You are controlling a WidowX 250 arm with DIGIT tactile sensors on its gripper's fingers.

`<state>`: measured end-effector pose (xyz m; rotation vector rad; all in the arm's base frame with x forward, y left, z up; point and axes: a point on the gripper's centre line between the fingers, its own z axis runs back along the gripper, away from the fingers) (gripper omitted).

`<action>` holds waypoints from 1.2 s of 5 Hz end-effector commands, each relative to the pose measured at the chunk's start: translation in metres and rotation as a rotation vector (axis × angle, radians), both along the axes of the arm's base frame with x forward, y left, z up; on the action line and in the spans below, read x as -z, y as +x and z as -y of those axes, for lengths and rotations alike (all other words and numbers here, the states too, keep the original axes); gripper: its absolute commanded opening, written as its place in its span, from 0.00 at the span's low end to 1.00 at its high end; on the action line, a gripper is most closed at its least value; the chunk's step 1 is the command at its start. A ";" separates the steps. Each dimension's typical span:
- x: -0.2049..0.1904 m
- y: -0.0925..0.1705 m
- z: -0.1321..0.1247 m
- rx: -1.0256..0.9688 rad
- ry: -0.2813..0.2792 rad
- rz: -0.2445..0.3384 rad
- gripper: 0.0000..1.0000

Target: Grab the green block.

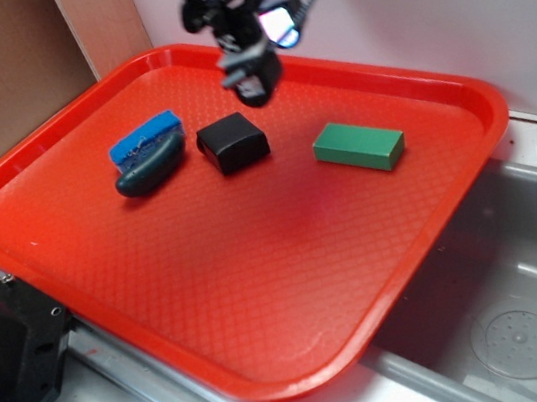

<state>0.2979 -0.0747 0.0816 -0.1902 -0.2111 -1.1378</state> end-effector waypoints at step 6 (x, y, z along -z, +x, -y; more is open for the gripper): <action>0.032 0.001 0.027 0.015 0.222 0.012 0.00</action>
